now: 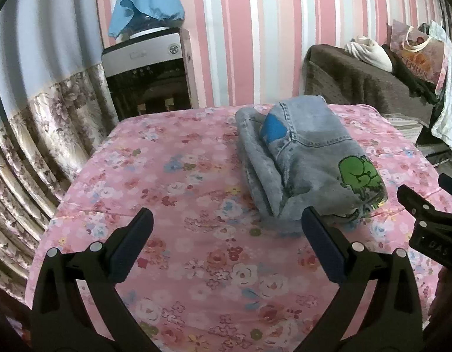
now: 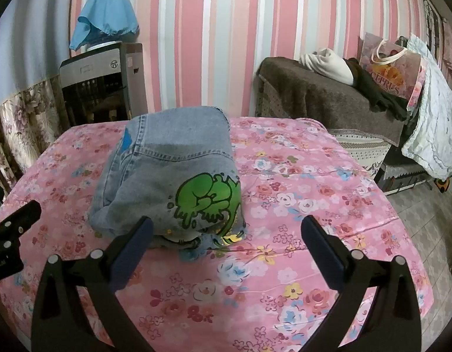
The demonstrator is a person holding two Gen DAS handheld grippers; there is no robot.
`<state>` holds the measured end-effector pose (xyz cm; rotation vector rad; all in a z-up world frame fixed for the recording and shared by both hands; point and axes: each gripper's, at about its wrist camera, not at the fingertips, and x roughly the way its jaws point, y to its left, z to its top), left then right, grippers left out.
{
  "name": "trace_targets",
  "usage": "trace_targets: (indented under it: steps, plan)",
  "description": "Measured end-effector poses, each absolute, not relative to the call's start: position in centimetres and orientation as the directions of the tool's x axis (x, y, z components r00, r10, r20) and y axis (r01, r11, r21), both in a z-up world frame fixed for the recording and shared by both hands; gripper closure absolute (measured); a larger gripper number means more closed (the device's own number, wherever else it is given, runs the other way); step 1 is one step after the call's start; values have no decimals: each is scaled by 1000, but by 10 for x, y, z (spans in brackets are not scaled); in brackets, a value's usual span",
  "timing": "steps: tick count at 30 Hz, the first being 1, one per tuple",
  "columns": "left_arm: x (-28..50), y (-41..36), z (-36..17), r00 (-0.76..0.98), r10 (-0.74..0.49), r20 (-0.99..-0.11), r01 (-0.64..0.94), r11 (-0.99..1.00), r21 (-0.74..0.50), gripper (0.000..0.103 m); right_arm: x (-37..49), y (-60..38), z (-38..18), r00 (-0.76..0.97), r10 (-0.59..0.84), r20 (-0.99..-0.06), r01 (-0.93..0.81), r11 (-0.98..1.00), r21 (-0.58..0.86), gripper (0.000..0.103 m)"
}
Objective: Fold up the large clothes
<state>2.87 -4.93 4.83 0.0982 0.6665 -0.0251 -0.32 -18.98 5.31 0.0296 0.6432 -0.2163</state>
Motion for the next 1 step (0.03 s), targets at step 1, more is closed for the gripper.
trace_targets:
  steps: [1]
  plan:
    - [29, -49, 48, 785, 8, -619, 55, 995, 82, 3, -2, -190, 53, 779, -192, -598, 210, 977, -40, 2]
